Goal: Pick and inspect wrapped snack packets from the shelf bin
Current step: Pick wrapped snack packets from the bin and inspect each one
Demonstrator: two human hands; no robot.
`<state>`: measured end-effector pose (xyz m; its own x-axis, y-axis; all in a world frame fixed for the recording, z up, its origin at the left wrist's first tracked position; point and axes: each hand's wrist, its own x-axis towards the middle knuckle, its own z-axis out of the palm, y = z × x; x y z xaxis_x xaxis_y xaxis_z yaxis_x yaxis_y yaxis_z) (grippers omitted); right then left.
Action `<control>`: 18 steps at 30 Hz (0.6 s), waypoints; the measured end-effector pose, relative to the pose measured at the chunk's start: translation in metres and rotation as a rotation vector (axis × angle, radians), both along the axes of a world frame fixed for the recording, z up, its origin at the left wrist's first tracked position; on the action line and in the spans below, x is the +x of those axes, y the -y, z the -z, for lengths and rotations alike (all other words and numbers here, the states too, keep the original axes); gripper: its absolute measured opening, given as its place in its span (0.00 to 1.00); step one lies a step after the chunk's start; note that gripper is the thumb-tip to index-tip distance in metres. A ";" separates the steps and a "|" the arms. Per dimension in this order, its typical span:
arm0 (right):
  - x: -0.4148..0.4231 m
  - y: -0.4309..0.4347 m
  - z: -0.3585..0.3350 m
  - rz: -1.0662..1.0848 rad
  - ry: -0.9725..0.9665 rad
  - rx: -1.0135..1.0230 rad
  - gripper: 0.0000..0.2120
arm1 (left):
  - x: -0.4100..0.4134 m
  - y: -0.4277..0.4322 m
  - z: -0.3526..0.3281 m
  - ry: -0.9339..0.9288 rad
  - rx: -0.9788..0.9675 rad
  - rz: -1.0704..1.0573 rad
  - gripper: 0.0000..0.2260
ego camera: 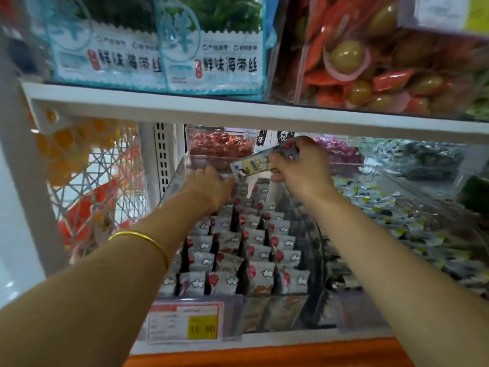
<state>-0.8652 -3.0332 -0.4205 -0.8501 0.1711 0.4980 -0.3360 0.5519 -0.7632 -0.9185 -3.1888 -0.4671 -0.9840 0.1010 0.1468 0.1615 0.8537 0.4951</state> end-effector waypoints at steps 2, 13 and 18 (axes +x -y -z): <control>-0.007 0.000 0.001 -0.012 -0.005 -0.009 0.10 | -0.010 -0.004 0.006 0.028 -0.044 -0.018 0.26; -0.051 0.025 -0.002 -0.046 -0.004 -0.038 0.06 | -0.003 -0.006 -0.004 0.167 0.110 -0.044 0.19; -0.076 0.060 0.005 -0.077 -0.003 0.162 0.10 | 0.011 -0.003 -0.004 0.234 -0.092 -0.074 0.15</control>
